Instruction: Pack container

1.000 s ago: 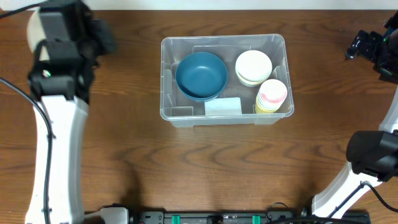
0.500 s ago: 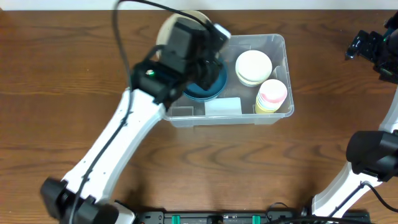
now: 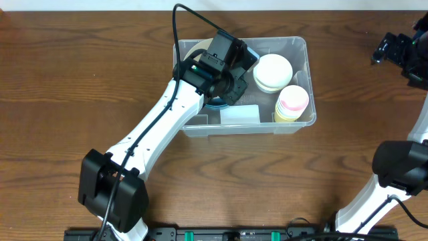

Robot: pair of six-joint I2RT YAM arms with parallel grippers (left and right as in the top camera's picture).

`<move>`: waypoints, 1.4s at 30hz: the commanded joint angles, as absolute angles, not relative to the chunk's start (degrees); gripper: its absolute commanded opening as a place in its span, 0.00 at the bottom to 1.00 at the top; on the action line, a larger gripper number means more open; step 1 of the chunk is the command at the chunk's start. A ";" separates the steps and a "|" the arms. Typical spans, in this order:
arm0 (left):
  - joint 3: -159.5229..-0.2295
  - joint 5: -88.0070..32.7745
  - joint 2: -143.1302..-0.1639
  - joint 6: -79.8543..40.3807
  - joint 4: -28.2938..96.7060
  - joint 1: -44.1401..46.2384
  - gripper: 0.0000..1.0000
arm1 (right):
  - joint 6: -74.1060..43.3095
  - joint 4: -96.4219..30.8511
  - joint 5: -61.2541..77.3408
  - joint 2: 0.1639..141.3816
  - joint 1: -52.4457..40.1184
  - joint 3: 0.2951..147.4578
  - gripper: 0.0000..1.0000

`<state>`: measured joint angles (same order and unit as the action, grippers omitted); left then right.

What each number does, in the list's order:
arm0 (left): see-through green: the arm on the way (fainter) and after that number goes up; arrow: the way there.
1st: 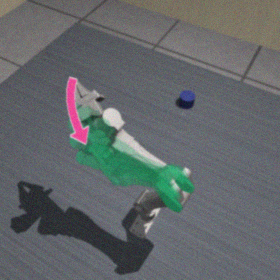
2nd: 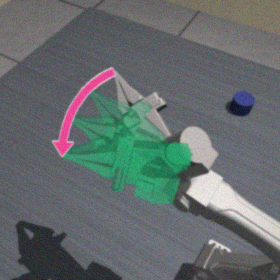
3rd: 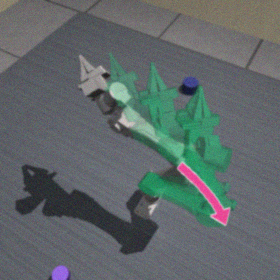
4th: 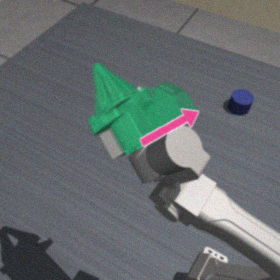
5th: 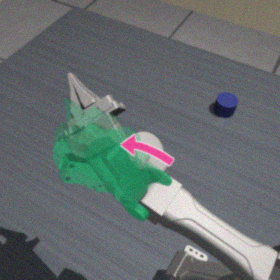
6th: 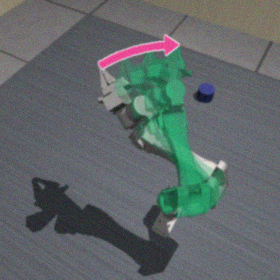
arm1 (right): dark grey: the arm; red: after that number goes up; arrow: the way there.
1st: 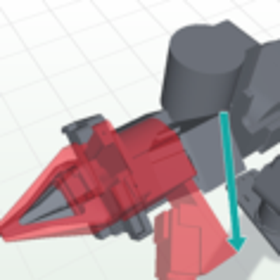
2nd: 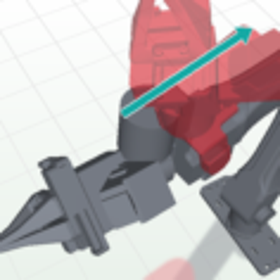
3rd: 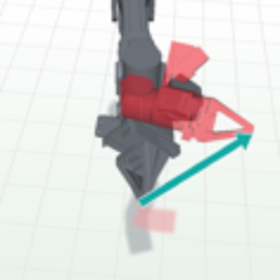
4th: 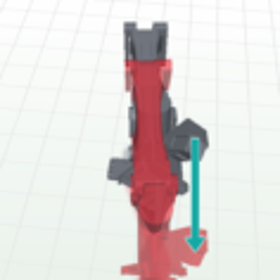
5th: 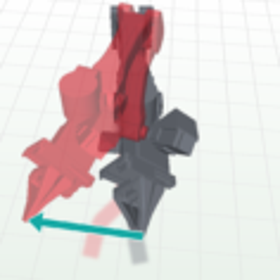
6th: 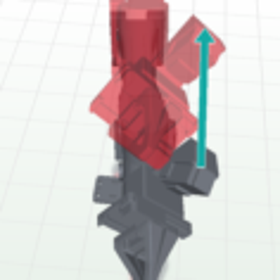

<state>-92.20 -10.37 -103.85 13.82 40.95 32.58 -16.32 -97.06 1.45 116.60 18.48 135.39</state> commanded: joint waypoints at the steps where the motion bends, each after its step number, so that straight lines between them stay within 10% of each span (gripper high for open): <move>1: -91.94 -10.50 -104.07 14.98 40.91 32.60 0.07 | -17.10 -97.12 0.86 115.18 18.59 136.49 0.99; 5: -91.94 -10.50 -104.07 14.98 40.91 32.60 0.33 | -17.10 -97.12 0.86 115.18 18.59 136.49 0.99; 19: -92.62 -5.45 -101.69 8.47 40.66 30.85 0.41 | -17.10 -97.12 0.86 115.18 18.59 136.49 0.99; 27: -92.60 -3.60 -89.30 5.04 42.72 26.57 0.73 | -17.10 -97.12 0.86 115.18 18.48 136.49 0.99; 33: -92.60 5.89 -78.43 5.06 50.26 23.59 0.75 | -17.10 -97.12 0.86 115.18 18.48 136.49 0.99; 35: -92.60 7.18 -74.83 5.06 53.60 23.05 0.98 | -17.10 -97.10 0.86 115.18 18.48 136.49 0.99; 42: -92.60 6.85 -62.11 5.04 71.83 22.79 0.98 | -17.10 -97.12 0.86 115.18 18.48 136.49 0.99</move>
<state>-92.29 5.43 -66.06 5.34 68.73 22.96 -16.32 -97.03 1.45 116.60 18.46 135.39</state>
